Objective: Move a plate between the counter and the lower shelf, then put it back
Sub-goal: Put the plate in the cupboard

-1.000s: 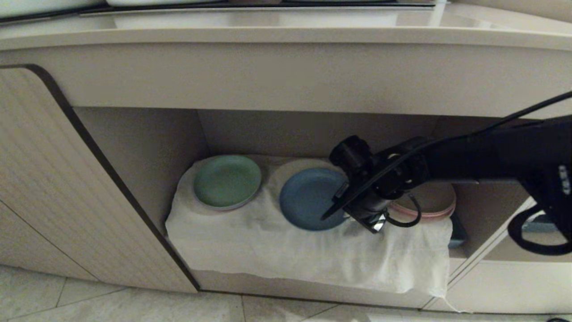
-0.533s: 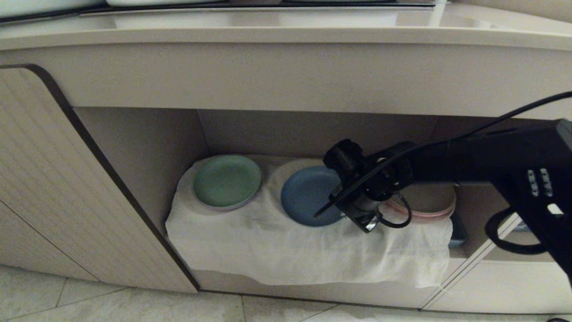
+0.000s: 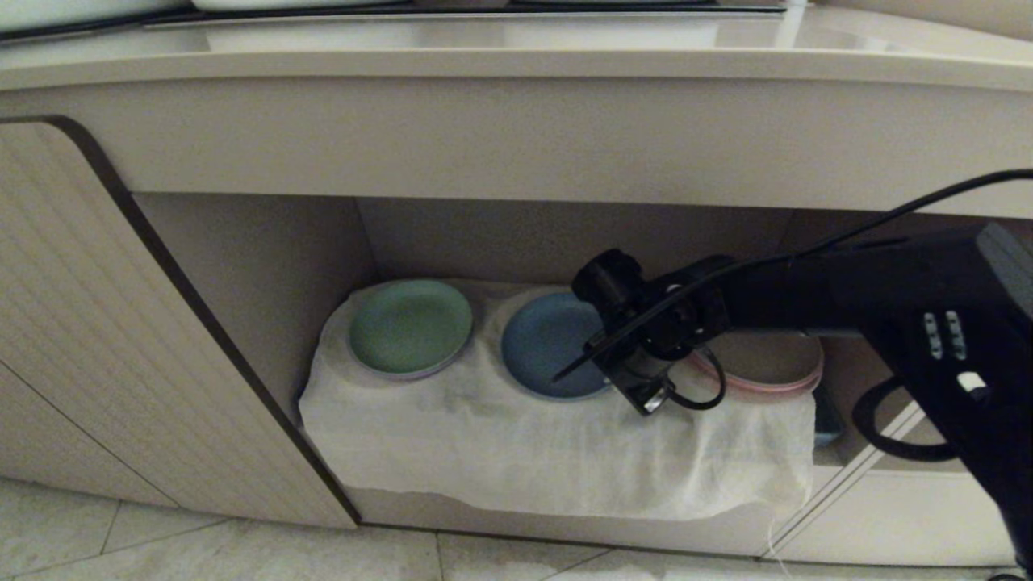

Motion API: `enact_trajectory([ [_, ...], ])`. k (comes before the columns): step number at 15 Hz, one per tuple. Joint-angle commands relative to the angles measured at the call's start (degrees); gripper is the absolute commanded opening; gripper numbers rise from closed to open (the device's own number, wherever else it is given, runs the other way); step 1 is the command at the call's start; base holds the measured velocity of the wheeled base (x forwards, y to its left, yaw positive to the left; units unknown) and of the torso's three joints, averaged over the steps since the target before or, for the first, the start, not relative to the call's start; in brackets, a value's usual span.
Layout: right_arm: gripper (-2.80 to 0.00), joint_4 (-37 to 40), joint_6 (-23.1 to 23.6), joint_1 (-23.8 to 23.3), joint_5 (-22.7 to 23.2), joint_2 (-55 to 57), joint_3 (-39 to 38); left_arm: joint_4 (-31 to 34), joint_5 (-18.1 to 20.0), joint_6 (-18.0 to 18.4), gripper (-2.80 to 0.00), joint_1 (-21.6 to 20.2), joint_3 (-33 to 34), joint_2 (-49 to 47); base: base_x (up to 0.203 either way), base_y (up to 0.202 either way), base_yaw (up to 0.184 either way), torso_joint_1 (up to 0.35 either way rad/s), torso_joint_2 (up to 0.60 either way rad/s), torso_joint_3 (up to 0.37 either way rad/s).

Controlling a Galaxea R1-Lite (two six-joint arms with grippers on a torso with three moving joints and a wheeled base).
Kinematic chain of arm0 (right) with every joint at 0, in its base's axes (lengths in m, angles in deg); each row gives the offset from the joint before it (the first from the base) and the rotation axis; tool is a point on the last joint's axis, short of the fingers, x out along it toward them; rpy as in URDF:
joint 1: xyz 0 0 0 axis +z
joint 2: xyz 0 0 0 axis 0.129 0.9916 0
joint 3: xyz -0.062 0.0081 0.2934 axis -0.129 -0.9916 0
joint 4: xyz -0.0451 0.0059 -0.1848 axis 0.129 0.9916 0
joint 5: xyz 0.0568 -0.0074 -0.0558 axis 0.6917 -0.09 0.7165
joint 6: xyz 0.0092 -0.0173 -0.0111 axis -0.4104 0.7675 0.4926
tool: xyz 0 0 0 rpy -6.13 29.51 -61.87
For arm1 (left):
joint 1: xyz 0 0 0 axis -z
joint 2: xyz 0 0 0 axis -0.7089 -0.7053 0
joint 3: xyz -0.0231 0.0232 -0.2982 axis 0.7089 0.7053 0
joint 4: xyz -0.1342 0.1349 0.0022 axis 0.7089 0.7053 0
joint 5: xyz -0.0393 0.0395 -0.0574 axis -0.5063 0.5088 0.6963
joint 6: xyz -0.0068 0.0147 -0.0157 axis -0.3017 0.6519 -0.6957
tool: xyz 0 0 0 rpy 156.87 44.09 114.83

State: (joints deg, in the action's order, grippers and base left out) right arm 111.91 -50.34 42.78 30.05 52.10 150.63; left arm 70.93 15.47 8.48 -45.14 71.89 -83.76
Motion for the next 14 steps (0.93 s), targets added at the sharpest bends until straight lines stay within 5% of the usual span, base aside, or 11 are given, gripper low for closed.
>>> enact_trajectory([
  [1, -2.8, 0.12, -0.8, 0.14, -0.17, 0.95, 0.79, 0.02, 0.0, -0.02, -2.8, 0.0, 0.0, 0.02, 0.0, 0.0, 0.0, 0.0, 0.0, 0.0],
  [14, -2.8, 0.23, -3.99, 0.06, -0.35, 3.26, 3.37, 0.02, 0.0, -0.02, -2.8, 0.0, 0.0, 0.02, 0.0, 0.0, 0.0, 0.0, 0.0, 0.0],
])
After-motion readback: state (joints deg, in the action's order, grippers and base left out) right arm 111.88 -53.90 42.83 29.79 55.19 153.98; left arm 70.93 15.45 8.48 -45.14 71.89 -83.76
